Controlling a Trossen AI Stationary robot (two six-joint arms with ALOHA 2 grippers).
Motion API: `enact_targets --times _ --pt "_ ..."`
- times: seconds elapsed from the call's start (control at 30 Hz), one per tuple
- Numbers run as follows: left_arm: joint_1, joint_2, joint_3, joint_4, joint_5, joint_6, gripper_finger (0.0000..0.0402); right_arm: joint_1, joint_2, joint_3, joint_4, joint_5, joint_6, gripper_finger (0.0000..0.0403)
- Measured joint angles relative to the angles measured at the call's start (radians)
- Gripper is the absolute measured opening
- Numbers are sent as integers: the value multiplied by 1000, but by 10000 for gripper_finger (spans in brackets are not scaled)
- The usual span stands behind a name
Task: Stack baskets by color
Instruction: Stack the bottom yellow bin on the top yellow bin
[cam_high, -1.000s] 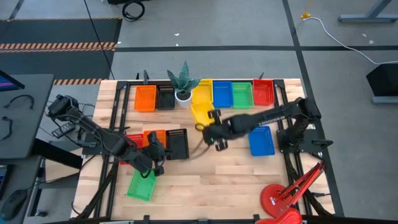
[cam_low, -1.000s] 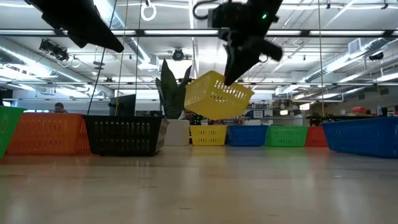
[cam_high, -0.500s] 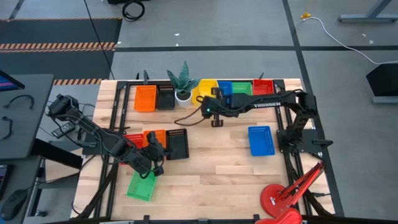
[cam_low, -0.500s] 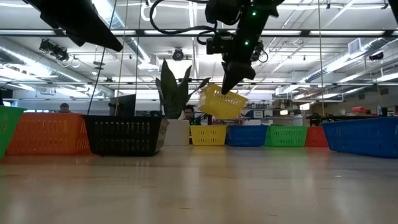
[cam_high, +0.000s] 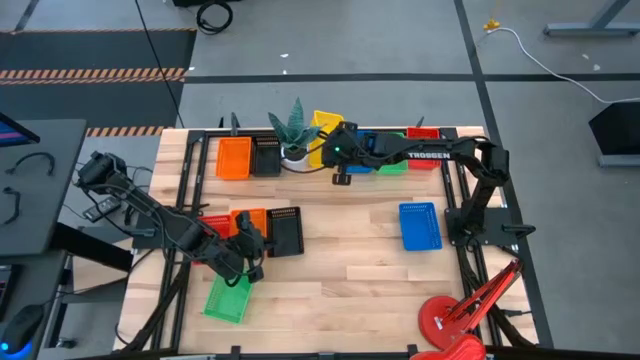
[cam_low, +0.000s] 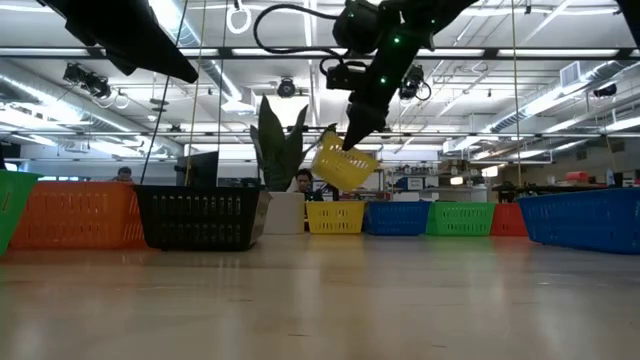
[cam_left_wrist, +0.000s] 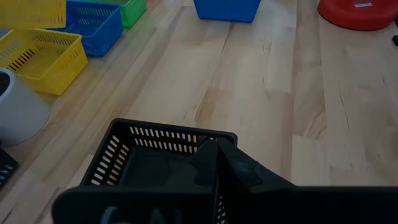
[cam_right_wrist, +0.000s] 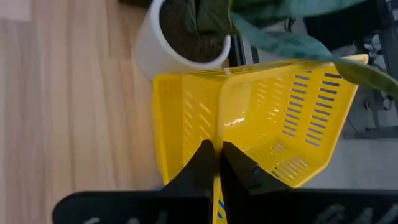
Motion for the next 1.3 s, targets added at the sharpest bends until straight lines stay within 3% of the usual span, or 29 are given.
enact_targets --times 0.77,1.13,1.3 --pt "1 0 0 7 -7 3 9 -43 109 0 61 -32 -7 15" --pt "1 0 0 5 -7 3 12 -44 149 -1 62 -7 9 42" --pt "1 0 0 5 -8 3 10 -43 141 0 71 -2 9 74"
